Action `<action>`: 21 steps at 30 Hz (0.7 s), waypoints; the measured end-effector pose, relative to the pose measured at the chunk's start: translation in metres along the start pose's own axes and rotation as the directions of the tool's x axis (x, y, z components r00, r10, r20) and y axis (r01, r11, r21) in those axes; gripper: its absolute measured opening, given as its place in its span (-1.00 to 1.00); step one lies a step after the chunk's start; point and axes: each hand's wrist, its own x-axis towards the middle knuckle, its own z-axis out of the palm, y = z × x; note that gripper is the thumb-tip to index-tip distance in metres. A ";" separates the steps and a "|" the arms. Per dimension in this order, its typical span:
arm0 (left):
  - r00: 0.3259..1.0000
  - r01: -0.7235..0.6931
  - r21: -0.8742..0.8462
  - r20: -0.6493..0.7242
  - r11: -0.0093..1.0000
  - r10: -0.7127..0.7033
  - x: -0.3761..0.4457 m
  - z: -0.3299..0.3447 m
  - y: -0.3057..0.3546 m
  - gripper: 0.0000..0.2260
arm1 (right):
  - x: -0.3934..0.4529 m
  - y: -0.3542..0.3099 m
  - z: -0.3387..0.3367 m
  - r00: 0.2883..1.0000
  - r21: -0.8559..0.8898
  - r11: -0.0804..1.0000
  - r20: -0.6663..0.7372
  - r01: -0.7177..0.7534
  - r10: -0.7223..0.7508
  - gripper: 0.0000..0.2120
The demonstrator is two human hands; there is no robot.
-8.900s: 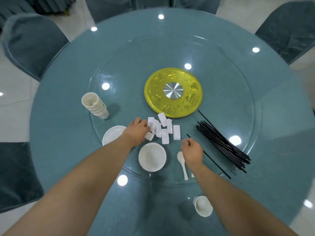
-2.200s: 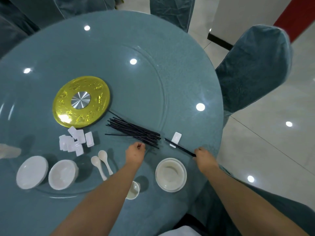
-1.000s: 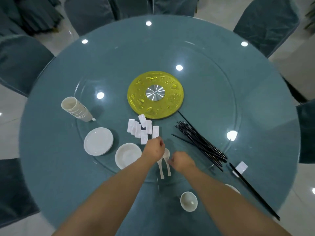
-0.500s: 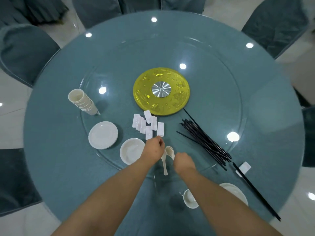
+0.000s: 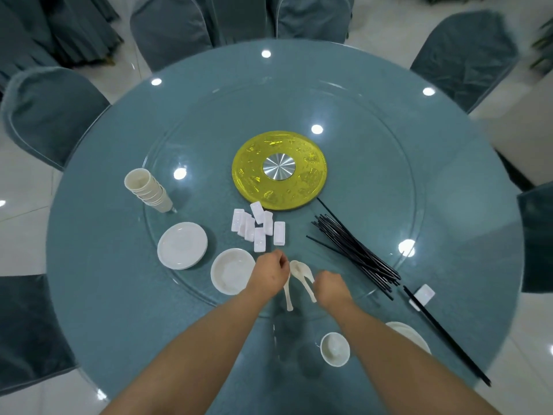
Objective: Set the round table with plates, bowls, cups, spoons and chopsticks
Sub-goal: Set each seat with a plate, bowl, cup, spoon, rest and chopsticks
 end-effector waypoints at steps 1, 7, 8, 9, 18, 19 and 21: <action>1.000 0.004 0.000 0.004 1.000 -0.004 0.000 0.002 0.004 -0.90 | -0.001 0.006 -0.003 1.000 0.027 0.999 -0.010 0.026 -0.026 -0.83; 0.999 -0.034 0.006 0.019 0.999 0.034 -0.002 0.028 0.040 -0.88 | -0.005 0.063 -0.032 0.985 0.289 0.957 -0.174 0.039 0.013 -0.75; 0.999 -0.043 0.010 0.021 0.999 0.043 -0.003 0.034 0.049 -0.87 | -0.005 0.076 -0.037 0.979 0.338 0.941 -0.197 0.022 0.048 -0.76; 0.998 -0.056 0.012 0.021 0.998 0.056 -0.003 0.043 0.060 -0.86 | -0.006 0.092 -0.043 0.972 0.366 0.930 -0.214 -0.009 0.093 -0.77; 0.986 -0.162 -0.010 0.032 0.987 0.163 -0.002 0.107 0.144 -0.87 | -0.004 0.224 -0.070 0.955 0.260 0.956 -0.226 -0.132 0.193 -0.87; 0.985 -0.168 0.009 0.038 0.986 0.168 -0.002 0.114 0.150 -0.87 | -0.003 0.239 -0.072 0.949 0.267 0.952 -0.231 -0.152 0.217 -0.88; 0.984 -0.172 0.035 0.049 0.984 0.171 -0.002 0.124 0.157 -0.87 | -0.002 0.265 -0.073 0.934 0.271 0.940 -0.233 -0.206 0.272 -0.85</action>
